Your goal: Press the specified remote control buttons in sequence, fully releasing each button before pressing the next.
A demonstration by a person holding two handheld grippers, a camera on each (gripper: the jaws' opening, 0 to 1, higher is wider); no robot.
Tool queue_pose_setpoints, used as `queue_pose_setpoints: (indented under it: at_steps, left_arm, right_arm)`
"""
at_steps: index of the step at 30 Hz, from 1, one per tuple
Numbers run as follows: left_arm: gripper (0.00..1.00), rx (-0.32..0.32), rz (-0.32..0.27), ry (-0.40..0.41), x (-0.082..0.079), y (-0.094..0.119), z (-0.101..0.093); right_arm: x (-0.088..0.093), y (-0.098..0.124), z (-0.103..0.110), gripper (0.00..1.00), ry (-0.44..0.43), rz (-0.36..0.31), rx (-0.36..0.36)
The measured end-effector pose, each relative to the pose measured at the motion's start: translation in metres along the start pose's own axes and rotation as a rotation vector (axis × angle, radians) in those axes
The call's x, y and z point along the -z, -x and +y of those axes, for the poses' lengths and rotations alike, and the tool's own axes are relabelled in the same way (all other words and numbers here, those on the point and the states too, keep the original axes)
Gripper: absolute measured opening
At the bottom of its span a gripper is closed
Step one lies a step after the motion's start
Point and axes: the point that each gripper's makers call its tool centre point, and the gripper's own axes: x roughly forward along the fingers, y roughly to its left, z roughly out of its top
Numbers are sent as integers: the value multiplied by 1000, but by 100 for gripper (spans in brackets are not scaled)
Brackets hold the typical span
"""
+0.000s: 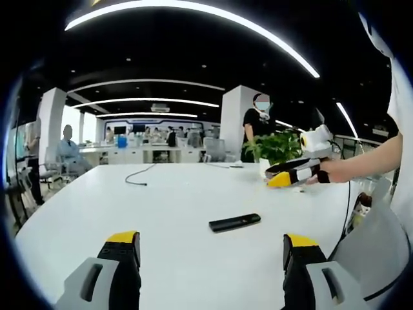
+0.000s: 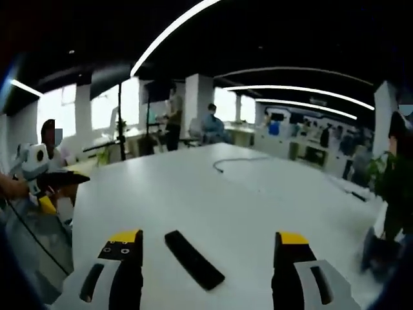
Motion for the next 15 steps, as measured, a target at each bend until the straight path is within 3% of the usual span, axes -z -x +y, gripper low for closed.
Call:
queue_pose_setpoints:
  at_steps: [9,15]
  left_arm:
    - [95,2,9,-2,1,0,-2]
    - [95,10,20,-5,2,0,-5]
  right_arm:
    - [-14,23,13,90,-21,-96,34]
    - [-11,35,18,95,-48,-135,79]
